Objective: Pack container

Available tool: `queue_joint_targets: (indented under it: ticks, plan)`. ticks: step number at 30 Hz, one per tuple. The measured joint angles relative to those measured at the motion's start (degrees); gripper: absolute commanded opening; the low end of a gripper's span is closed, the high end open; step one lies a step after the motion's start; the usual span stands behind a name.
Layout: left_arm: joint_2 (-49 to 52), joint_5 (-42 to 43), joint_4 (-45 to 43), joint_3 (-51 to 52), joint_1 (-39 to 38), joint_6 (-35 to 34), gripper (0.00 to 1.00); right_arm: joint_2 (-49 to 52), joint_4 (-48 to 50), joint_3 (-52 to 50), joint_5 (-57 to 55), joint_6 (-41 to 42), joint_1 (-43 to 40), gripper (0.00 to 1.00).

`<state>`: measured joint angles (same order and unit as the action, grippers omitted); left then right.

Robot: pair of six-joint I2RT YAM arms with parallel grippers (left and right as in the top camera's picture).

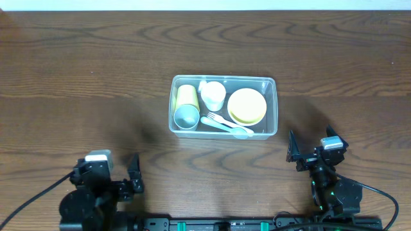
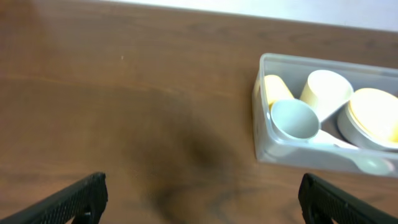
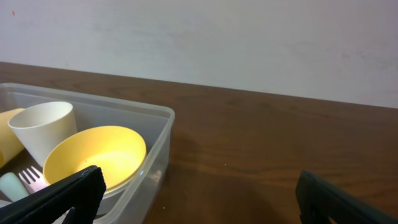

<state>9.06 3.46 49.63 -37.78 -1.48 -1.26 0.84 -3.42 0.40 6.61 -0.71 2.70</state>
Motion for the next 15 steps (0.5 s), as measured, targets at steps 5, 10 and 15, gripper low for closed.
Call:
queue_joint_targets:
  ticks: [5,10,15]
  plan:
    - [-5.7,0.0,-15.6,10.7,1.2,3.0,0.98,0.0,0.0,0.0,0.0,0.0,0.0,0.99]
    - [-7.1,0.0,-32.1,19.9,1.5,5.8,0.98,0.0,0.0,0.0,0.0,0.0,0.0,0.99]
    - [-7.6,0.5,-45.1,28.3,1.5,7.5,0.98,0.0,0.0,0.0,0.0,0.0,0.0,0.99]
